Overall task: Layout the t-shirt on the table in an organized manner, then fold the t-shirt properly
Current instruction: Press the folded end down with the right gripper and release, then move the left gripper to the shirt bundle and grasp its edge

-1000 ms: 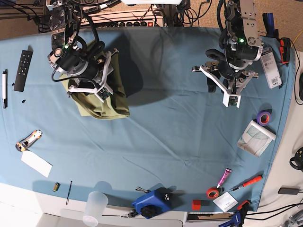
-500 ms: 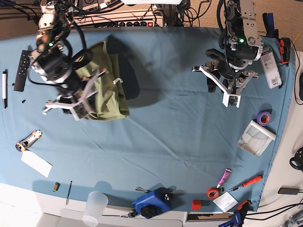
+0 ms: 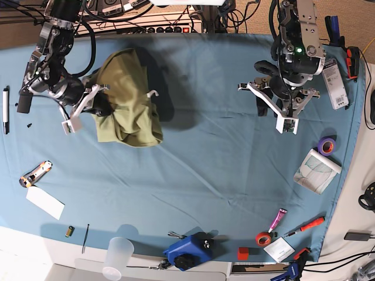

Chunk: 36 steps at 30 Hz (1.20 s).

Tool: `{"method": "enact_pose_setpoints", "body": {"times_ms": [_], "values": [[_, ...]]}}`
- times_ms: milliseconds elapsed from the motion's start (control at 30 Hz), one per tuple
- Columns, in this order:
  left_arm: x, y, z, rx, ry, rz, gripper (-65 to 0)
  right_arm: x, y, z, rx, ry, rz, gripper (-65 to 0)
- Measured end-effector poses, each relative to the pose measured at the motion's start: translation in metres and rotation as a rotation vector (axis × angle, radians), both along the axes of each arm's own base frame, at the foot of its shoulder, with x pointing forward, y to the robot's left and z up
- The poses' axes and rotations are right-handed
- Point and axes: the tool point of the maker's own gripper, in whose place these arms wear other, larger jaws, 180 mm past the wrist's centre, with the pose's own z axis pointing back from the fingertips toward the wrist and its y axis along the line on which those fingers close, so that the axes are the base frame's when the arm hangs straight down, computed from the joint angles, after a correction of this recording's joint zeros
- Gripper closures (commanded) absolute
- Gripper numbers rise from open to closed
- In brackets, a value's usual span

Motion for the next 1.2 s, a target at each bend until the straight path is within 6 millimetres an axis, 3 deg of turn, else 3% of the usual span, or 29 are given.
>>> {"method": "enact_pose_setpoints", "body": {"times_ms": [133,267,400,533,633,800,933,1067,1133,1200], "values": [[0.000,0.000,0.000,0.000,0.000,0.000,-21.5,0.001,0.000,-0.014,0.108,0.031,-0.039,0.0],[0.000,0.000,0.000,0.000,0.000,0.000,-21.5,-0.004,0.010,-0.003,0.180,0.056,-0.008,0.0],[0.000,-0.001,0.000,-0.008,0.000,-0.002,-21.5,-0.004,0.021,0.023,0.154,0.015,0.078,0.0],[0.000,-0.018,0.005,-0.071,-0.021,-0.076,-21.5,0.024,0.028,0.061,0.144,-0.128,0.104,0.0],[0.001,-0.027,0.009,-0.098,-0.044,-0.120,-21.5,0.041,0.023,0.072,0.105,-0.174,0.095,0.0],[-0.001,-0.043,0.014,-0.163,-0.056,-0.184,-21.5,0.048,0.031,0.064,0.086,-0.177,0.068,0.0],[-0.004,-0.055,0.017,-0.201,-0.061,-0.226,-21.5,0.045,0.033,0.046,0.042,-0.130,0.047,0.0],[-0.009,-0.080,0.020,-0.232,-0.068,-0.294,-21.5,0.045,0.035,0.022,0.099,-0.080,0.015,0.0],[-0.015,-0.097,0.020,-0.247,-0.060,-0.343,-21.5,0.040,0.034,0.001,0.123,-0.019,-0.007,0.0],[-0.023,-0.117,0.022,-0.268,-0.054,-0.406,-21.5,0.038,0.035,-0.007,0.163,-0.001,-0.019,0.0]]}}
